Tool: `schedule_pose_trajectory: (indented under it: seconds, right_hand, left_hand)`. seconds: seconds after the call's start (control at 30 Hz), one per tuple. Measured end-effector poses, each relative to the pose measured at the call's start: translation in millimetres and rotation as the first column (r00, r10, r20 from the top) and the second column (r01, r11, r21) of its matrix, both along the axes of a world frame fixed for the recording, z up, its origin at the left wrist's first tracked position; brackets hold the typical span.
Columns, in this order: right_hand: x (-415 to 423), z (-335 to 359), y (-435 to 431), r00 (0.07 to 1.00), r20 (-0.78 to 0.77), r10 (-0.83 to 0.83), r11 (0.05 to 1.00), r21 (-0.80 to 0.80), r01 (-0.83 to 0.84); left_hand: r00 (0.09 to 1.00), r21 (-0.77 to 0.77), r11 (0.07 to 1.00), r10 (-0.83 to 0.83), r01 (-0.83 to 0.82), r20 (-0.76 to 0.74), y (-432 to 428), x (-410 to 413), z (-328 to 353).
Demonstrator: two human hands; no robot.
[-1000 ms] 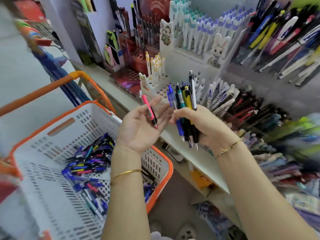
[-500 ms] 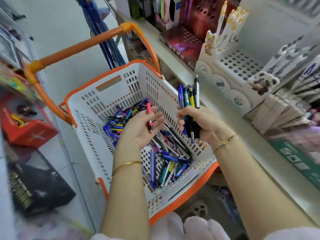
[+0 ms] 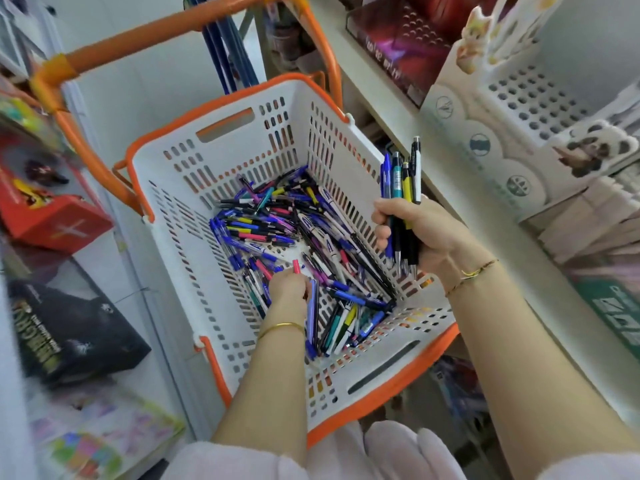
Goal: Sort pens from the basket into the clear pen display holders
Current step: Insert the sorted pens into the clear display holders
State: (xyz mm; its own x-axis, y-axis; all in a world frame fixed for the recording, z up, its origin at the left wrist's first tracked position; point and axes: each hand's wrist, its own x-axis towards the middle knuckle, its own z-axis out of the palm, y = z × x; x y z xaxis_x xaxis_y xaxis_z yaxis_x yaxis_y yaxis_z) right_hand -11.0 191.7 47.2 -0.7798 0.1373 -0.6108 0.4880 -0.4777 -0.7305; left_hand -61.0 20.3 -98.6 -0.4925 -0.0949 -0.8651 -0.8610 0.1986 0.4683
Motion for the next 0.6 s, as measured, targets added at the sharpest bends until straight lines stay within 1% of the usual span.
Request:
schedule_pose_trajectory:
  seconds: [0.07, 0.13, 0.17, 0.23, 0.37, 0.5, 0.53, 0.6]
  right_hand:
    - [-0.1, -1.5, 0.9, 1.0, 0.01, 0.023, 1.0, -0.001, -0.023]
    - [0.3, -4.3, 1.3, 0.998, 0.037, 0.058, 0.998, -0.008, -0.057]
    - [0.6, -6.4, 0.4, 0.995, 0.057, 0.078, 0.997, -0.008, -0.077]
    - [1.0, -11.3, -3.5, 0.99, 0.088, 0.108, 0.994, -0.004, -0.108]
    - [-0.7, -17.0, -10.1, 0.983, 0.101, 0.153, 0.988, -0.027, -0.151]
    - [-0.4, -18.1, -11.6, 0.978, 0.097, 0.185, 0.983, -0.027, -0.183]
    - [0.5, -18.0, -12.1, 0.977, 0.096, 0.189, 0.982, -0.021, -0.188]
    - [2.5, -17.4, -13.6, 0.977, 0.097, 0.19, 0.982, -0.011, -0.19]
  left_hand:
    - [0.999, -0.024, 0.999, 0.028, -0.028, 0.016, 3.2, 9.6, -17.4]
    - [0.992, -0.039, 0.993, 0.112, -0.11, 0.058, 4.1, 16.5, -29.2]
    - [0.99, -0.044, 0.991, 0.126, -0.124, 0.063, 3.6, 18.9, -35.3]
    - [0.992, -0.072, 0.991, 0.12, -0.116, 0.05, 0.7, 22.3, -44.4]
    - [0.993, -0.106, 0.988, 0.117, -0.115, 0.019, -0.6, 23.7, -47.9]
    - [0.998, -0.153, 0.988, 0.032, -0.024, 0.049, -3.9, 19.1, -47.6]
    - [0.998, -0.157, 0.988, 0.013, -0.003, 0.062, -4.0, 19.6, -45.8]
    - [0.999, -0.115, 0.993, -0.006, 0.012, 0.051, -8.1, 23.0, -48.4]
